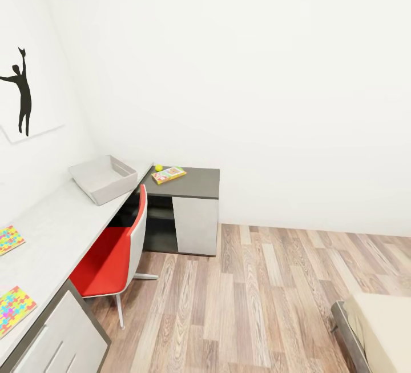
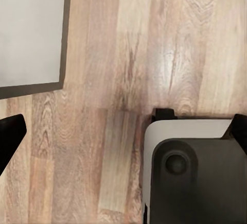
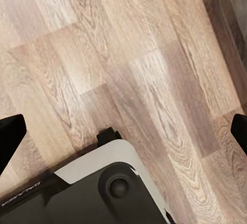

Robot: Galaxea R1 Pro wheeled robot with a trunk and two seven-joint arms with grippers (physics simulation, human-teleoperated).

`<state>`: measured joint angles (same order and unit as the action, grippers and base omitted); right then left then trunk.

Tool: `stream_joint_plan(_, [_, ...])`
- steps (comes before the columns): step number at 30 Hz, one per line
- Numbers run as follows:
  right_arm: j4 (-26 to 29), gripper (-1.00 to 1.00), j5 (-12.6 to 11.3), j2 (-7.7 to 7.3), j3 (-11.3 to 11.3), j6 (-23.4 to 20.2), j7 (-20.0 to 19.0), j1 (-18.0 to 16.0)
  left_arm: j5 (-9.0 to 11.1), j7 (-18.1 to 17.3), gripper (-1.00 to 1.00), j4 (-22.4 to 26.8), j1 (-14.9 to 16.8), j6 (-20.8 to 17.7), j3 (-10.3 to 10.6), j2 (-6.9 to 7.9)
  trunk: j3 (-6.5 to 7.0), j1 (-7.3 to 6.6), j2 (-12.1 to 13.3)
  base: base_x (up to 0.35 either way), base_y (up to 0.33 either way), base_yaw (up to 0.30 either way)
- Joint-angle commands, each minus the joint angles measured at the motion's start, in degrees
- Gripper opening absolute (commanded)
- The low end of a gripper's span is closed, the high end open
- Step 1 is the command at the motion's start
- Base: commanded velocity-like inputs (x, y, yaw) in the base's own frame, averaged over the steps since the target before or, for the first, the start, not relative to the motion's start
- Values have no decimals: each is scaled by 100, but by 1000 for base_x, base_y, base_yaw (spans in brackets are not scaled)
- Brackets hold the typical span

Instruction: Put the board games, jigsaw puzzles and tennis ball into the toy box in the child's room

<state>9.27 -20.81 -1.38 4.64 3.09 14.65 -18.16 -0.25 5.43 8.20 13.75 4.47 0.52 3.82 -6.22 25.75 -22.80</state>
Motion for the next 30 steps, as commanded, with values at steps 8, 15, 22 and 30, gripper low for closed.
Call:
stream_joint_plan(8, [-151, 100, -8, 172, 22, 81, -30, 238, 38, -6, 100, -198, -94, 75, -20, -195, -12, 3, -12, 0, 0, 0])
stream_joint_plan(15, [77, 100, 43, 334, 2, 78, -25, 7, 8, -14, 100, 26, -88, 72, 19, -295, -12, 3, -12, 1, 0, 0])
stream_joint_plan(22, [125, 100, 45, 355, 2, 78, -10, -43, -2, -8, 100, 56, -85, 76, 34, -326, -12, 3, -12, 169, 0, 0])
stream_joint_plan(30, [135, 100, 49, 358, 2, 72, 6, -47, 3, 0, 100, 59, -87, 80, 15, -330, -12, 3, -12, 137, 0, 0])
